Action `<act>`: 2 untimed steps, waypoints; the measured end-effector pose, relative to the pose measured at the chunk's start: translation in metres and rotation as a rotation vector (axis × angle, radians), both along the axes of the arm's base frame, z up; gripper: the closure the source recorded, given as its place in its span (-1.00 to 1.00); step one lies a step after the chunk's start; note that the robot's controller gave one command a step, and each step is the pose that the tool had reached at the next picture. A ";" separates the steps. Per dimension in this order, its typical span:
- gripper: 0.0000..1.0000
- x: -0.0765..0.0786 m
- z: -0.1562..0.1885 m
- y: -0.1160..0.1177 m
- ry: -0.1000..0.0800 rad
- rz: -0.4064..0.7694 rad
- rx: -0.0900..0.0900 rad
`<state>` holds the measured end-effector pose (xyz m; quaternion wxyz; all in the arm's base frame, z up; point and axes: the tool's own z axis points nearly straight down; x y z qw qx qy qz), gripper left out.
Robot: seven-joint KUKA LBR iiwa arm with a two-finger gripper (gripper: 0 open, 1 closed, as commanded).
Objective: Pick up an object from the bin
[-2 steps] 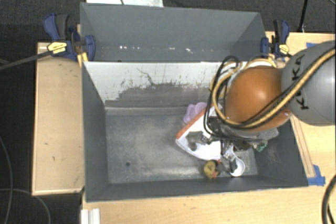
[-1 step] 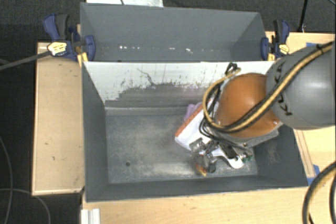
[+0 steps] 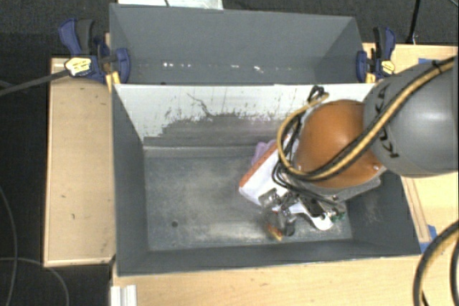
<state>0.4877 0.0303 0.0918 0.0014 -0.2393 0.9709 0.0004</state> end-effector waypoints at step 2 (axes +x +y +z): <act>1.00 0.012 0.044 -0.006 0.000 -0.023 0.000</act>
Offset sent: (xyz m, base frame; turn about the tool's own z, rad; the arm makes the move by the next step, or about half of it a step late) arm 0.0112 -0.0061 0.0440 0.0210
